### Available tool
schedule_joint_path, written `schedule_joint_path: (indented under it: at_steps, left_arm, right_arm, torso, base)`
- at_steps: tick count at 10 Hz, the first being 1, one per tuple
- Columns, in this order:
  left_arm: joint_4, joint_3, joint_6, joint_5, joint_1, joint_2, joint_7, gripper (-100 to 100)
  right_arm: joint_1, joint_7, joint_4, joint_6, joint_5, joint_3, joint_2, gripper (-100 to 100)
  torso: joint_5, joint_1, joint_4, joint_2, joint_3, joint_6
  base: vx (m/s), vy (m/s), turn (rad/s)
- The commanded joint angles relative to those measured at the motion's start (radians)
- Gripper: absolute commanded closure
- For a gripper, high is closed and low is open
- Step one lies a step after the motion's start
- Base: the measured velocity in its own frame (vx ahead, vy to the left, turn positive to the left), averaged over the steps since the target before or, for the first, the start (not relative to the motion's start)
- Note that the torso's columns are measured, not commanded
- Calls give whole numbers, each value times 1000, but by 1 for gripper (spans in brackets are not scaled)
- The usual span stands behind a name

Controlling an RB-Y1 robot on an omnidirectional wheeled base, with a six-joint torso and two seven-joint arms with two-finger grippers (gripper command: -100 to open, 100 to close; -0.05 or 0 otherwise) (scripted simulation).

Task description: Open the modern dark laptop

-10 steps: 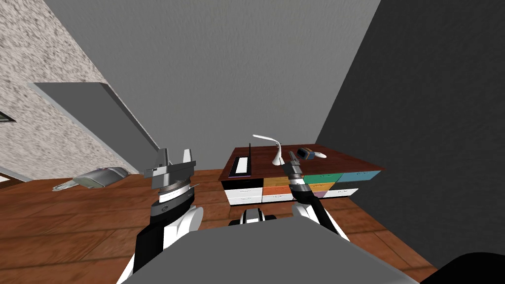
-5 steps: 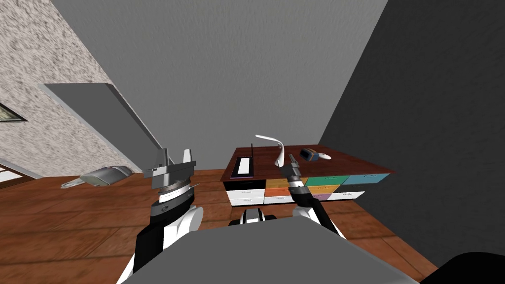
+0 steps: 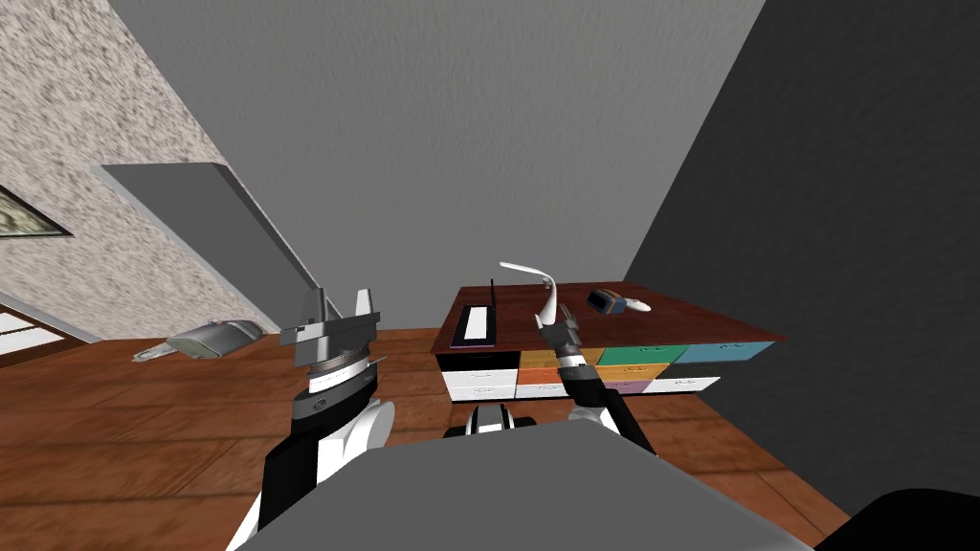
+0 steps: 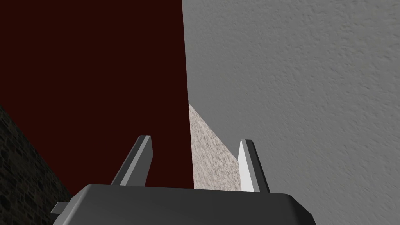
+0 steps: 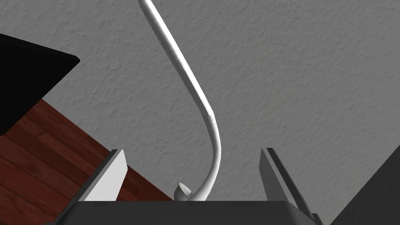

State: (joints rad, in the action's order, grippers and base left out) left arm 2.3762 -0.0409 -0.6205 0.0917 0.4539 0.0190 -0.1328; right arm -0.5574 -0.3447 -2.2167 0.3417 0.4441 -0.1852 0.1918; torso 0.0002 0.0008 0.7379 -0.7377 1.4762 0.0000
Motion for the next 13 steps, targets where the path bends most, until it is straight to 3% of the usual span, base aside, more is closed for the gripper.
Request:
schedule_joint_path:
  at_steps: [1,13]
  left_arm:
    - [0,0,0,0,0,0,0,0]
    - [0,0,0,0,0,0,0,0]
  right_arm:
    - [-11,-40,2,-3,57,-18,9,-100]
    - [-76,-279,12,-37,404,-135,24,-100]
  torso:
    - [0,0,0,0,0,0]
    - [0,-1,0,-1,-1,0]
  base:
    - [26,28,9]
    - [27,31,25]
